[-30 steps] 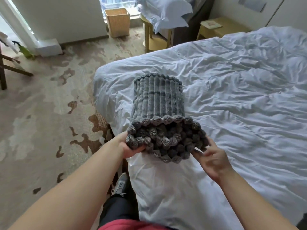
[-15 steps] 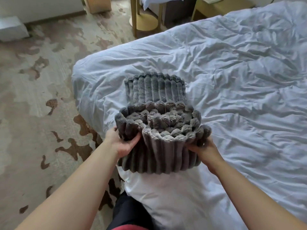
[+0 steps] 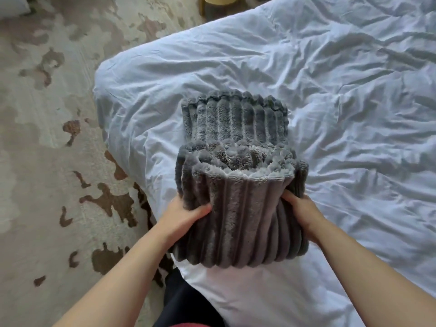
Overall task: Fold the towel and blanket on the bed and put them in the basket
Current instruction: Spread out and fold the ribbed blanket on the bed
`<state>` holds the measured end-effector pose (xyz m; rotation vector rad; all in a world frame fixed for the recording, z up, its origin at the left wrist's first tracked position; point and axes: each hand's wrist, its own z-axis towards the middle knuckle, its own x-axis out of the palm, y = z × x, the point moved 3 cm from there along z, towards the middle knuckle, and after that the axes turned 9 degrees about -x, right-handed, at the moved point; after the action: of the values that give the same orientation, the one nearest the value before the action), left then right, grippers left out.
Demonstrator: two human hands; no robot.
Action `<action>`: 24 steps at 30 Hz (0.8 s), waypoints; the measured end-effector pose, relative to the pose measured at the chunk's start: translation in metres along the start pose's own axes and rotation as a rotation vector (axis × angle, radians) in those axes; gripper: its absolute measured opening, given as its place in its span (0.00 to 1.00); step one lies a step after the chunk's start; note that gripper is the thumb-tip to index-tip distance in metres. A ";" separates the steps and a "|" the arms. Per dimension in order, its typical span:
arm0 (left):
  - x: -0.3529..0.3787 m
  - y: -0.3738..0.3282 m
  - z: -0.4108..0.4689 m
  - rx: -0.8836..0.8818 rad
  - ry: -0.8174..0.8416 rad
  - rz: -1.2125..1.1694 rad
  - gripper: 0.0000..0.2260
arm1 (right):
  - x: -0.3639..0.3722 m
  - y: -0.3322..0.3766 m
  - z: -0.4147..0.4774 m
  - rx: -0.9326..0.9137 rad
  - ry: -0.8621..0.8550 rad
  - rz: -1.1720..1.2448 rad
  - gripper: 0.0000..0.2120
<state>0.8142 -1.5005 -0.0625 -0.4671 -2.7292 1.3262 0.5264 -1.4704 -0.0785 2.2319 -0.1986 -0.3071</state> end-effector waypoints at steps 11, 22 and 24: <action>0.023 0.035 -0.032 -0.288 -0.326 0.215 0.08 | -0.029 -0.052 -0.065 0.120 -0.285 -0.071 0.14; 0.101 -0.030 -0.061 0.594 -0.626 0.993 0.21 | -0.016 -0.033 -0.024 0.199 -0.221 -0.538 0.29; 0.110 -0.021 -0.051 0.461 -0.418 1.199 0.23 | -0.014 -0.031 -0.027 0.209 -0.229 -0.549 0.28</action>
<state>0.7149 -1.4407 -0.0217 -2.1450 -2.1588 2.3734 0.5219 -1.4276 -0.0841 2.4251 0.2825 -0.8728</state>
